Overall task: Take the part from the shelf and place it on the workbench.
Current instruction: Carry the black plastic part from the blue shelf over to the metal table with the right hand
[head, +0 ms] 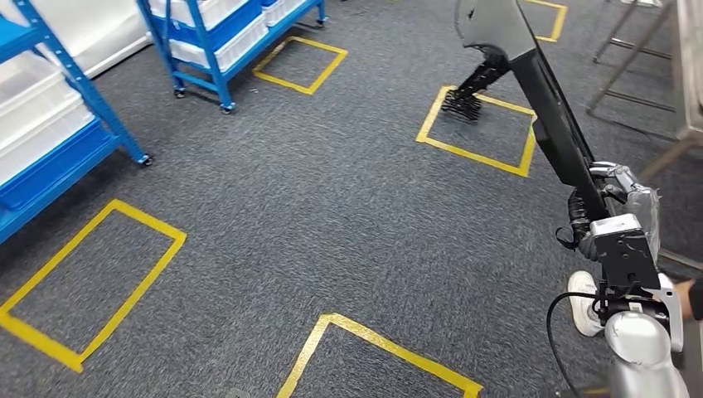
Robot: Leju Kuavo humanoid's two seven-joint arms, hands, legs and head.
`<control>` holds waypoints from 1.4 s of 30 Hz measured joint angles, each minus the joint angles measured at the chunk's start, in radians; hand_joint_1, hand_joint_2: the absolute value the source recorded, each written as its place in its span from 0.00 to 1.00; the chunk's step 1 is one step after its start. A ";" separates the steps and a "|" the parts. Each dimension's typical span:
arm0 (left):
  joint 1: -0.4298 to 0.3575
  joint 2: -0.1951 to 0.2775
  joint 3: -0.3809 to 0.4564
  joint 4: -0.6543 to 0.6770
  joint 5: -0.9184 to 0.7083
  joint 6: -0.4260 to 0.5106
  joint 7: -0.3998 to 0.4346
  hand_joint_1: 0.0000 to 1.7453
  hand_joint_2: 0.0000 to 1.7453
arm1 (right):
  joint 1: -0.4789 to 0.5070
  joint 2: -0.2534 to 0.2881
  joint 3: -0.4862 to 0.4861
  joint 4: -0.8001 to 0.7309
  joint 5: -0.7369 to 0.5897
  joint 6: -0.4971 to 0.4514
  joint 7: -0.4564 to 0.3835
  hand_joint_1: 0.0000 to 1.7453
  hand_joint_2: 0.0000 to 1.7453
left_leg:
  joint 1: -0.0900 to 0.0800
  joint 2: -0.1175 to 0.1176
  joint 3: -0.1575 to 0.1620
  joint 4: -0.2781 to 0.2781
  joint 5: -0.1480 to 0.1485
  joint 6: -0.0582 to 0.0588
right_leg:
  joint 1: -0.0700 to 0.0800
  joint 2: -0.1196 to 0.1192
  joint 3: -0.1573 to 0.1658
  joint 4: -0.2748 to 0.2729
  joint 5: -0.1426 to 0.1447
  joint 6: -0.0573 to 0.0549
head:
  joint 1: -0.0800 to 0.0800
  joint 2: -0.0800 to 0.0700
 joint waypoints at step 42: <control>-0.006 -0.004 0.023 0.000 -0.029 0.011 0.011 0.00 1.00 | -0.024 0.027 0.087 0.006 0.339 -0.108 0.054 1.00 1.00 | 0.005 -0.082 -0.111 0.281 -0.151 -0.037 | 0.004 0.089 0.019 -0.062 0.026 -0.051 | 0.005 0.000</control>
